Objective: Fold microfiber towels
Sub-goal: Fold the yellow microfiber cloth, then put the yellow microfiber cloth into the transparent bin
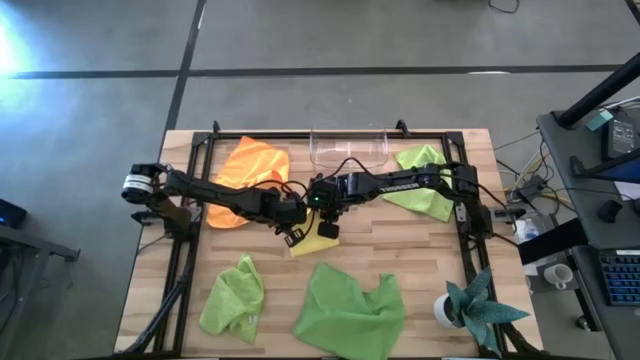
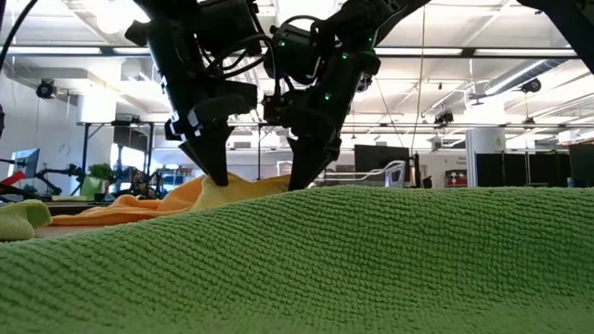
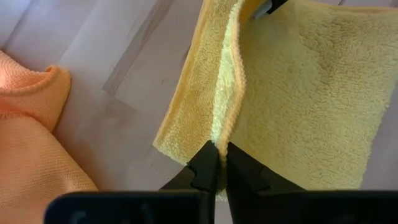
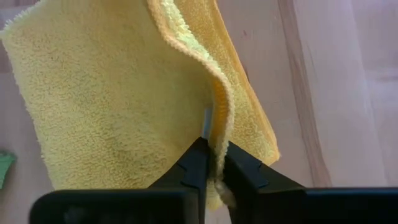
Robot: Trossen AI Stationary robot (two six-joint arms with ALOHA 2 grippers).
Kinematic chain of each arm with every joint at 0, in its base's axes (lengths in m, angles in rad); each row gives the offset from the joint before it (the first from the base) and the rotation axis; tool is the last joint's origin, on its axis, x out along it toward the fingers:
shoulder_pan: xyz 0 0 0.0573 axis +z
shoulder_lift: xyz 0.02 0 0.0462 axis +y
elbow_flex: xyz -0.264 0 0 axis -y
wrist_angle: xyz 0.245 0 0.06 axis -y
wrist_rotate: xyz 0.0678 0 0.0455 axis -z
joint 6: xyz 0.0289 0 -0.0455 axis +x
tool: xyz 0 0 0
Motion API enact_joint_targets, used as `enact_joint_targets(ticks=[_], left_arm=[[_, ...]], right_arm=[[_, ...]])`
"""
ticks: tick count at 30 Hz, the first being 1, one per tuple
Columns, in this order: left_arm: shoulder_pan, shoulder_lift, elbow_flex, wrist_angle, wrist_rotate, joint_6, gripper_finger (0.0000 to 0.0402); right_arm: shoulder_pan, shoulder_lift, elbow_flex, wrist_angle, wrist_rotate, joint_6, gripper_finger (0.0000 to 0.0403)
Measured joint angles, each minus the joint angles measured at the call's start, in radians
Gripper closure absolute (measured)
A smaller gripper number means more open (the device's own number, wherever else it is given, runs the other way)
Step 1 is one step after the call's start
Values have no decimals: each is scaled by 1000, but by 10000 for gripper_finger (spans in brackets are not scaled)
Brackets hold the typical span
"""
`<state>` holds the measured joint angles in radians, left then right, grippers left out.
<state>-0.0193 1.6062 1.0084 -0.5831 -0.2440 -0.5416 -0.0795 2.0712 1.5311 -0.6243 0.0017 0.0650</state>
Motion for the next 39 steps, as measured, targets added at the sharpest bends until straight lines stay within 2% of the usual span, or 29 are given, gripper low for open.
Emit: enact_joint_targets(ticks=[7, 13, 19, 25, 29, 34, 39], left_arm=[[0, 0, 0, 0, -67, 0, 314], [1, -12, 27, -4, -68, 52, 269], [-14, -84, 45, -4, 22, 57, 266], [-93, -122, 33, -1, 29, 52, 265], [-170, -105, 32, 5, 29, 52, 265], [-249, -61, 31, 8, -2, 52, 265], [-274, -10, 29, 23, -12, 52, 265]], right_arm=[[-2, -4, 0, 1, 0, 15, 314], [-15, -55, 0, -22, 0, 13, 298], [-19, -170, -6, -148, 0, -33, 300], [-19, -307, -101, -188, -43, -62, 311], [-12, -392, -239, -112, -120, -35, 316], [13, -459, -398, 69, -126, -24, 311], [49, -479, -502, 229, -140, -36, 296]])
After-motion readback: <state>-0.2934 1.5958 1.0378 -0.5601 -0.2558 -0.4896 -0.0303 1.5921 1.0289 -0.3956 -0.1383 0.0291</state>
